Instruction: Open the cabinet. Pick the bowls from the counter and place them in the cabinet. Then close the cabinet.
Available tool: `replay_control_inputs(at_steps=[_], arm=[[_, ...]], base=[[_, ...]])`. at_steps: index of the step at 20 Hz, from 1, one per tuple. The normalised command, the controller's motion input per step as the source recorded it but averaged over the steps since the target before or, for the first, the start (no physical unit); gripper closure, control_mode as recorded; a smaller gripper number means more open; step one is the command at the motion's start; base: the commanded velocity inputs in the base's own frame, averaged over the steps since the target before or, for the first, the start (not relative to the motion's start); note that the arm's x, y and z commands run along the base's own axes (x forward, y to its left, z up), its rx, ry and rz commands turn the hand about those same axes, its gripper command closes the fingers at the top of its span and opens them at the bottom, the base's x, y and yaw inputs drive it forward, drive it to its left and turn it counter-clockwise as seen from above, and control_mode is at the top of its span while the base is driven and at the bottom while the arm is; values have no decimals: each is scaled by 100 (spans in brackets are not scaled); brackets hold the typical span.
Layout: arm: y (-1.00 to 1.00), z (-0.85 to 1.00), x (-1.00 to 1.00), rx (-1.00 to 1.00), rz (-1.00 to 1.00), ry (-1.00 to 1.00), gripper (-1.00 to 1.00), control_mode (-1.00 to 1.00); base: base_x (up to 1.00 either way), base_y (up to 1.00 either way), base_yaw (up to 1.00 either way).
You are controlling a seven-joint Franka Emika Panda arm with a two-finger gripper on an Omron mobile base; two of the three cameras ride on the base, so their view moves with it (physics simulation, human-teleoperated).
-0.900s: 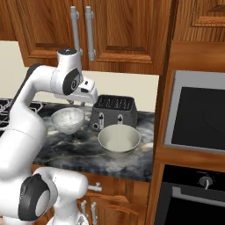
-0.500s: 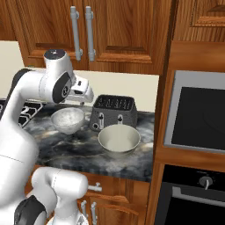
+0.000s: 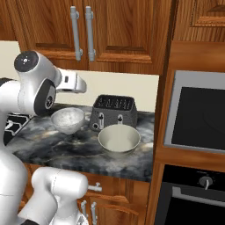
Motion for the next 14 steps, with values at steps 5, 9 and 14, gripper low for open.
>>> replay_control_inputs(at_steps=[5, 9, 14], arm=[[-7, 58, 0, -4, 0, -7, -100, -100], [-16, 52, 0, 0, 0, -15, -100, -100], [-12, 49, 0, 0, 0, -16, -100, -100]], base=[[0, 0, 0], [0, 0, 0], [0, 0, 0]])
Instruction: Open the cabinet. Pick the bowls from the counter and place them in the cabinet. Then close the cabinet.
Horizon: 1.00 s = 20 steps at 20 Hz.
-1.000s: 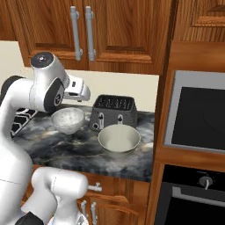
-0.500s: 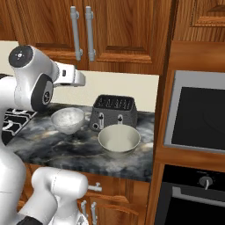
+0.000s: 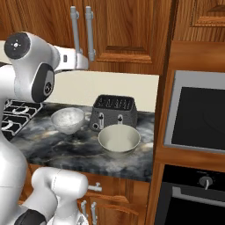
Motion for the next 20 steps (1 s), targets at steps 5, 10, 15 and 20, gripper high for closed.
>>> replay_control_inputs(at_steps=[5, 10, 15, 20], arm=[[-1, 4, 22, 0, 0, -19, -100, -100], [-3, 0, 39, 0, 0, -7, -100, -100], [-6, 3, 52, 0, 0, 0, -100, -100], [-18, 7, 30, 0, 0, 0, -100, -100]], base=[[0, 0, 0], [0, 0, 0], [0, 0, 0], [0, 0, 0]])
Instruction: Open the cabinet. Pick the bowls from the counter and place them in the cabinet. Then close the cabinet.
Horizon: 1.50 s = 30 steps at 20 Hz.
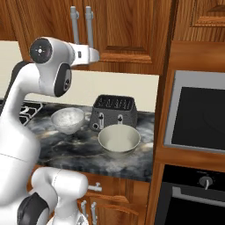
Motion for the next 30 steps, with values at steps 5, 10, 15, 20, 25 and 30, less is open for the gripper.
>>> replay_control_inputs(at_steps=[5, 10, 15, 20, 25, 30], arm=[[-11, 3, 28, 0, 0, -1, -100, -100], [0, 0, 39, -3, 0, -11, -100, -100], [0, 0, 45, 0, 0, -6, -100, -100], [0, 0, 57, 0, 0, -1, -100, -100], [0, 0, 71, 0, 0, 0, -100, -100], [0, 0, 69, 0, 1, 0, -100, -100]], base=[[0, 0, 0], [0, 0, 0], [0, 0, 0], [0, 0, 0], [0, 0, 0], [0, 0, 0]])
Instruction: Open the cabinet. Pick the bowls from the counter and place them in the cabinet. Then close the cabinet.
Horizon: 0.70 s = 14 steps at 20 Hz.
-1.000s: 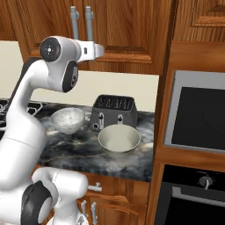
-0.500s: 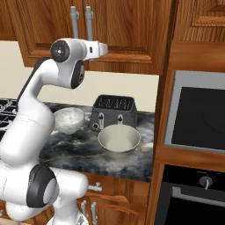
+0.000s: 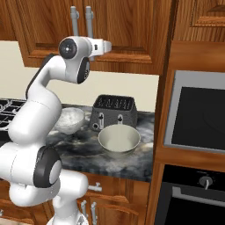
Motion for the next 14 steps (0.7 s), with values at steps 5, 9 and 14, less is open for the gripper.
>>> replay_control_inputs(at_steps=[5, 9, 14], arm=[[1, -9, 75, 0, 2, -3, 100, -100], [1, -23, 88, 0, 0, -3, 100, -100], [-44, -1, 66, 2, -2, 13, 100, -100]], base=[[0, 0, 0], [0, 0, 0], [0, 0, 0]])
